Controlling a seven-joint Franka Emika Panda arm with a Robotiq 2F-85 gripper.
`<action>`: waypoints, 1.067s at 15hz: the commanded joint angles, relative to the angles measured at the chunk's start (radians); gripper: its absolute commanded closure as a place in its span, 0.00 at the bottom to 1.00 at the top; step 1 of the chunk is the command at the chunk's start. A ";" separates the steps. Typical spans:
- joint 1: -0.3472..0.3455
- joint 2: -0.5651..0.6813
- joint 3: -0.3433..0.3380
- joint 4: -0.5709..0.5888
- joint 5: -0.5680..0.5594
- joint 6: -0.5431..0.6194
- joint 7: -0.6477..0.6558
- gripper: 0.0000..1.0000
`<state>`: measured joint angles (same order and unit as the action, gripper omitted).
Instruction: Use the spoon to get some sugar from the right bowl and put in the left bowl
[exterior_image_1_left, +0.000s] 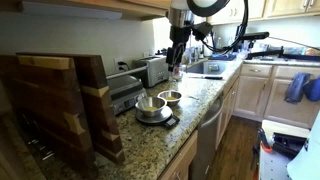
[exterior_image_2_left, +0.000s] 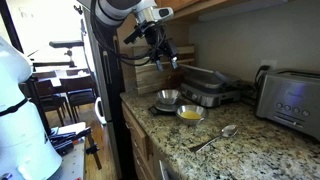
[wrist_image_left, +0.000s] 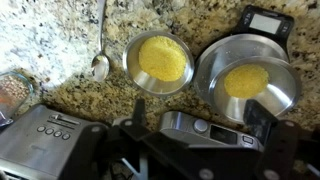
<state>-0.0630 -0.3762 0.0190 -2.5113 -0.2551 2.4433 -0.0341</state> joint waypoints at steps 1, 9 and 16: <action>0.003 0.000 -0.003 0.001 -0.001 -0.002 0.001 0.00; -0.002 0.005 -0.008 0.013 0.007 -0.018 0.007 0.00; -0.029 0.108 -0.094 0.149 0.077 -0.137 -0.032 0.00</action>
<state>-0.0786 -0.3289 -0.0419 -2.4409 -0.2100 2.3700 -0.0334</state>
